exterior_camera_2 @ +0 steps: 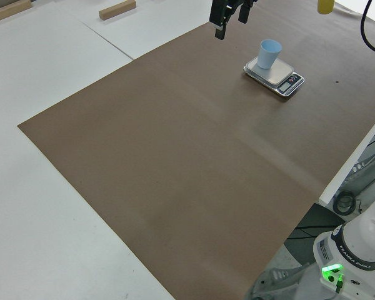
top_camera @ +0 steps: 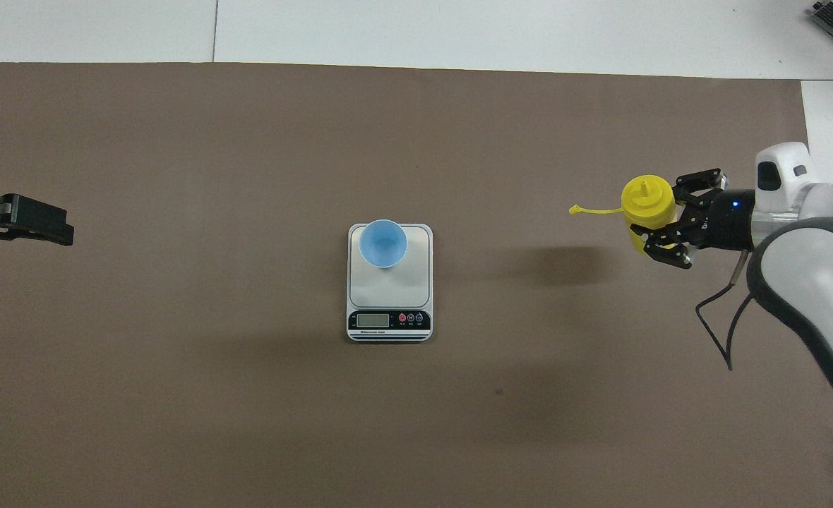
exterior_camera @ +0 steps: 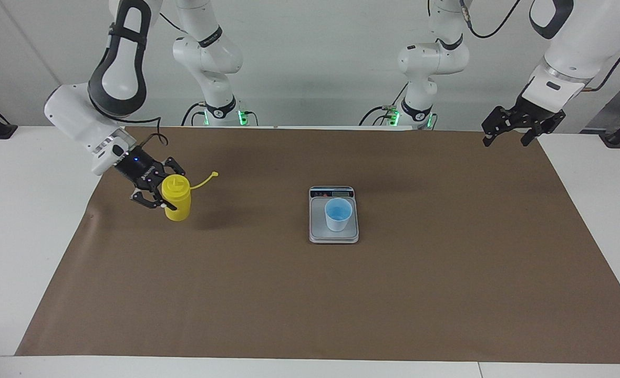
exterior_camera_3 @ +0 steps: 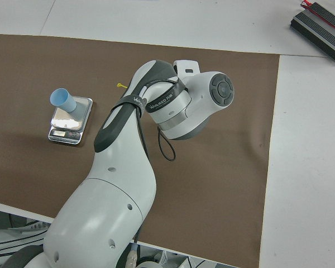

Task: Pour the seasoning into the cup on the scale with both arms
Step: 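Lower the yellow bottle onto the table and open the right gripper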

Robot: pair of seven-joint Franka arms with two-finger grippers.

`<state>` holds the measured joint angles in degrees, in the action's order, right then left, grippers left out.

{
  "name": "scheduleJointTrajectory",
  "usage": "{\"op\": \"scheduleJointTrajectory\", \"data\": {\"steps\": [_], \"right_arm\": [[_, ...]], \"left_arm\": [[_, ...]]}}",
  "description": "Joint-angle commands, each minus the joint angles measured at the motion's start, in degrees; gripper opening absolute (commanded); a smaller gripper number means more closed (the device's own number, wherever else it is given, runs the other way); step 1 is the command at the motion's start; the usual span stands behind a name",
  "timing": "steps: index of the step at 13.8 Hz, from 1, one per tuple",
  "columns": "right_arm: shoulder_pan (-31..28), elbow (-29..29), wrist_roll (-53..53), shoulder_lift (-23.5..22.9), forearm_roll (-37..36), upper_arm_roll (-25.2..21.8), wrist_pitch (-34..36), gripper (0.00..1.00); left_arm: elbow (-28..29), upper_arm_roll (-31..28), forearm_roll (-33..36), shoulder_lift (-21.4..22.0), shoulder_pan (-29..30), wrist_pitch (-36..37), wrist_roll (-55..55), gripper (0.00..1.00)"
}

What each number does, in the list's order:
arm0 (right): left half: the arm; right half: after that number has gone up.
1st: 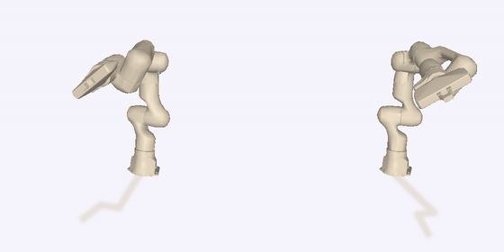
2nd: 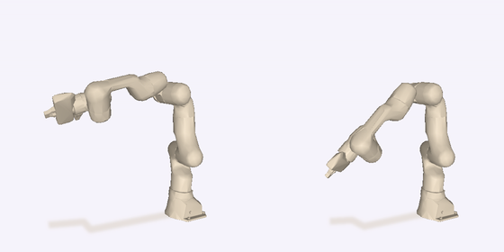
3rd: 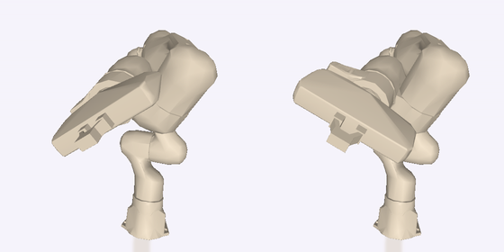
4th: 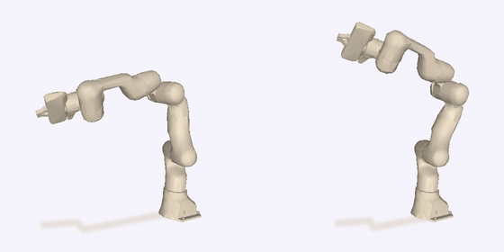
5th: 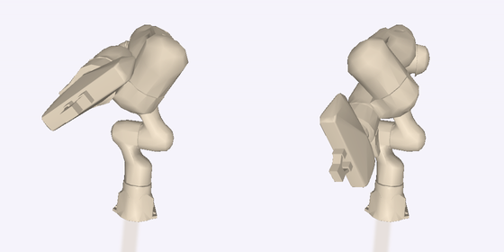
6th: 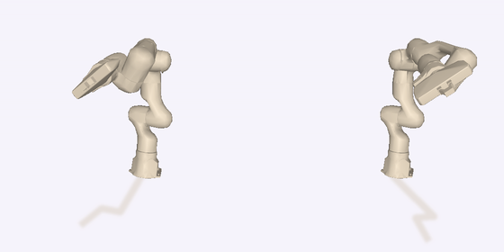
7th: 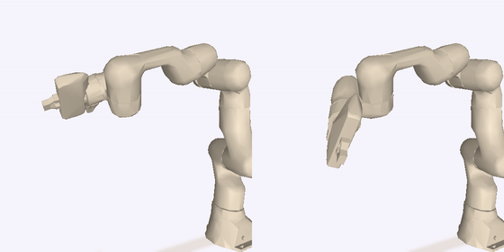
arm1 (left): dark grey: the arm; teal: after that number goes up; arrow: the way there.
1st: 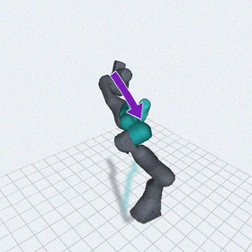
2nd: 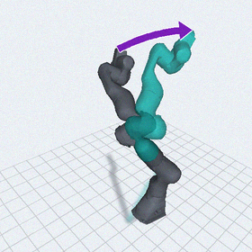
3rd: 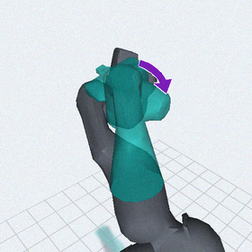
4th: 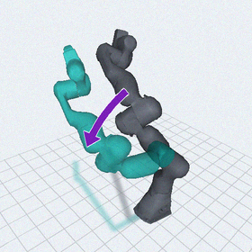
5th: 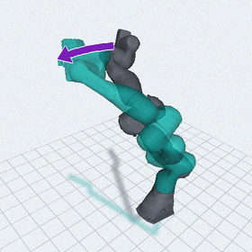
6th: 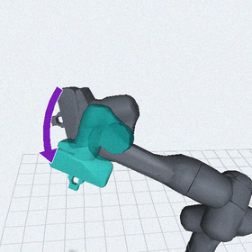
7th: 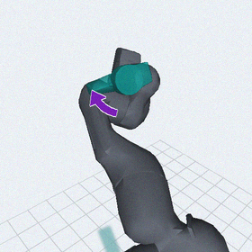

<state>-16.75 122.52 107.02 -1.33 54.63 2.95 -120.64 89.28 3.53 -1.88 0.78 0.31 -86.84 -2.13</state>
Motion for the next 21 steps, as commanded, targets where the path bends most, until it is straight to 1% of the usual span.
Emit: {"op": "scheduleJointTrajectory", "data": {"steps": [1,4,6,7,8,9,11,12,13,14,15,21], "right_arm": [[-3.37,5.7,11.34,1.95,8.81,0.74,0.93,0.0],[-4.78,8.34,13.12,1.69,11.81,0.74,2.07,0.0],[-5.31,10.62,13.21,1.6,16.63,0.74,2.96,0.0],[-5.31,10.81,14.0,1.6,17.0,0.74,2.87,0.0],[-5.31,11.51,15.57,1.42,18.31,0.74,2.61,0.0],[-5.05,12.3,17.42,1.25,21.11,0.74,1.82,0.0],[-4.96,13.09,21.81,0.37,23.06,0.74,0.94,0.0],[-4.87,13.62,23.74,-0.07,25.5,0.74,1.02,0.0],[-4.87,13.71,25.15,-0.33,26.14,0.74,1.02,0.12],[-4.87,13.71,25.52,-0.42,26.32,0.74,1.02,0.74],[-4.87,13.8,25.52,-0.42,26.67,0.74,1.37,1.0],[-4.87,14.06,25.52,-0.6,27.11,0.74,2.34,1.0]], "left_arm": [[1.07,0.16,0.73,0.98,0.39,0.18,0.28,1.0],[1.07,0.16,0.73,0.98,0.39,0.09,0.28,1.0],[1.07,0.16,0.73,0.98,0.39,0.18,0.28,1.0],[1.07,0.16,0.73,0.98,0.39,0.18,0.28,1.0],[1.07,0.16,0.73,0.98,0.39,0.18,0.28,1.0],[1.07,0.16,0.73,0.98,0.39,0.18,0.28,1.0],[1.07,0.16,0.73,0.98,0.39,0.18,0.28,1.0],[1.07,0.16,0.73,0.98,0.39,0.18,0.28,1.0],[1.07,0.16,0.73,0.98,0.39,0.18,0.28,1.0],[1.07,0.16,0.65,0.98,0.39,0.18,0.28,1.0],[1.07,0.16,0.73,0.98,0.39,0.18,0.28,1.0],[1.07,0.16,0.73,0.98,0.39,0.18,0.28,1.0]]}}
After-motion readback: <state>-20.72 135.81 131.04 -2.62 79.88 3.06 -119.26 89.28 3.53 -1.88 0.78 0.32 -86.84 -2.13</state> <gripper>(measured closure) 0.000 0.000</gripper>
